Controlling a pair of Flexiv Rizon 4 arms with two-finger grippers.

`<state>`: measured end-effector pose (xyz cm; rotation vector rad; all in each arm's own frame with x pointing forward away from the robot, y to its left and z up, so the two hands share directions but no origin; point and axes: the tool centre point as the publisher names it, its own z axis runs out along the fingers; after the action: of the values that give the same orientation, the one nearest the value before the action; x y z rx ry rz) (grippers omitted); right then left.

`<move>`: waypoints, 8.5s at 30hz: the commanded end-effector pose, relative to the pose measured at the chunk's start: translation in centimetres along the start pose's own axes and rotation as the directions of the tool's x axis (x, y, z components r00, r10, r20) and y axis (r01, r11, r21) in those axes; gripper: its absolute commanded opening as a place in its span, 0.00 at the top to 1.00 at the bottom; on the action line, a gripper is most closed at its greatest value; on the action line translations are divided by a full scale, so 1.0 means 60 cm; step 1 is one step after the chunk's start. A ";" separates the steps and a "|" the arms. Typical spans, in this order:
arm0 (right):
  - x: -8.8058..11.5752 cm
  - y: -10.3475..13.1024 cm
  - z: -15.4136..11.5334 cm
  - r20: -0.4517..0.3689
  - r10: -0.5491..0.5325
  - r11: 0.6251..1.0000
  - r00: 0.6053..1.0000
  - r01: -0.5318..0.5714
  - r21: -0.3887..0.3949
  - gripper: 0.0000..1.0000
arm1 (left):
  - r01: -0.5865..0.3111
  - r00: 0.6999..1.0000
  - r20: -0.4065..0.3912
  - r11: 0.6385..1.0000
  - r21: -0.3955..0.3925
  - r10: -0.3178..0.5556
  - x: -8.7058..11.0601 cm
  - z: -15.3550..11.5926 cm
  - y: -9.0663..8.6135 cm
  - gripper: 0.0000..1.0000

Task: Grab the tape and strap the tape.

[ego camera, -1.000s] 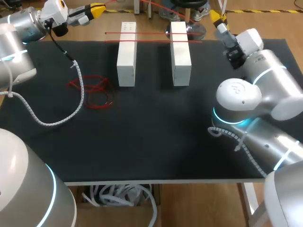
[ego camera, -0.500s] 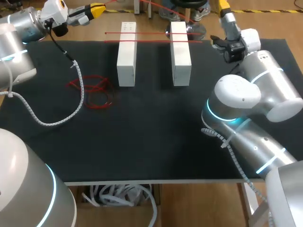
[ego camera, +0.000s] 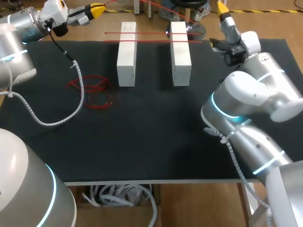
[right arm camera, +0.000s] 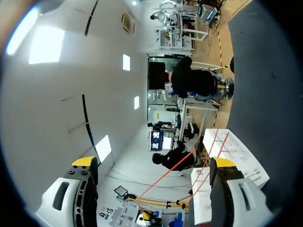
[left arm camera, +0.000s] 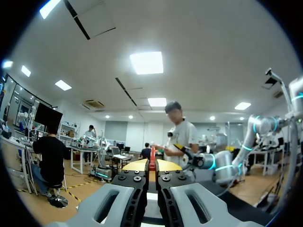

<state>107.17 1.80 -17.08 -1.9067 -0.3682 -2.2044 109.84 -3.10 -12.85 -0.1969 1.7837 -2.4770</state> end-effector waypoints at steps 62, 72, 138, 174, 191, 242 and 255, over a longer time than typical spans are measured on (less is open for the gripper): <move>-0.030 -0.053 0.097 -0.188 0.036 0.995 0.982 -0.052 -0.081 0.63 | -0.001 1.000 0.000 1.000 0.002 0.001 0.001 0.000 0.001 1.00; -0.020 -0.077 0.059 -0.196 0.041 0.999 0.980 -0.043 -0.006 0.67 | -0.001 1.000 0.000 1.000 0.002 0.001 0.001 0.000 0.001 1.00; -0.067 -0.056 0.102 -0.063 0.224 0.956 0.972 -0.232 -0.180 0.67 | -0.001 1.000 0.000 1.000 0.002 0.001 0.001 0.000 0.001 1.00; -0.069 -0.047 0.123 -0.038 0.144 0.970 0.989 -0.149 -0.194 1.00 | -0.001 1.000 0.000 1.000 0.002 0.001 0.001 0.000 0.001 1.00; -0.020 -0.021 0.112 0.026 -0.064 0.986 0.998 0.067 -0.151 1.00 | -0.001 1.000 0.000 1.000 0.002 0.001 0.001 0.000 0.001 1.00; -0.001 -0.040 0.100 0.074 -0.059 0.994 0.996 0.065 -0.089 1.00 | -0.001 1.000 0.000 1.000 0.002 0.001 0.001 0.000 0.001 1.00; 0.030 -0.034 0.094 0.057 -0.046 0.993 0.997 0.052 -0.102 1.00 | -0.001 1.000 0.000 1.000 0.002 0.001 0.001 0.000 0.001 1.00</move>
<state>111.67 5.54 -14.93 -2.0193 -0.3193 -2.2525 109.83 -3.10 -12.85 -0.1969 1.7836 -2.4771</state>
